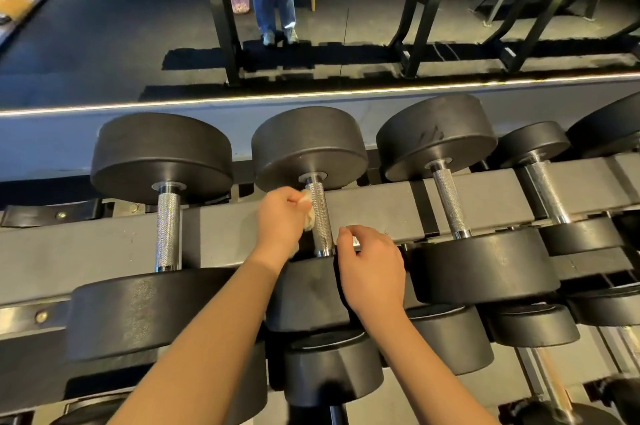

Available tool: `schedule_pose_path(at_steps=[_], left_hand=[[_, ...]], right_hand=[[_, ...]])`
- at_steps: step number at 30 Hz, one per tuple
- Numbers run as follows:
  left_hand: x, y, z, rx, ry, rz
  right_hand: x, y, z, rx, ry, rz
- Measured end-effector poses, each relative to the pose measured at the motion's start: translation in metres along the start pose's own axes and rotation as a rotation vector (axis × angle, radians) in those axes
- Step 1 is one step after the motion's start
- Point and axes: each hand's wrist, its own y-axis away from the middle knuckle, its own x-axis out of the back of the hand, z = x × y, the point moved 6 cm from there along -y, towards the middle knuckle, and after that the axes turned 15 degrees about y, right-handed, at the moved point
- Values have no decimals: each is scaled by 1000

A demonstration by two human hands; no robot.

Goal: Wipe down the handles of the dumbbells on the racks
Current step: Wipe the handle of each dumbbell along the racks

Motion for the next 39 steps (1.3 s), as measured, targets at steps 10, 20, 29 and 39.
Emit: schedule_pose_path(at_steps=[10, 20, 29, 39], left_hand=[[-18, 5, 6, -49, -280, -194], [-7, -6, 24, -158, -227, 13], [-5, 1, -3, 1, -226, -115], [0, 19, -28, 241, -61, -302]], right_hand=[[1, 0, 0, -20, -7, 20], [1, 1, -1, -5, -28, 28], [1, 0, -1, -22, -48, 24], [-2, 0, 2, -6, -48, 33]])
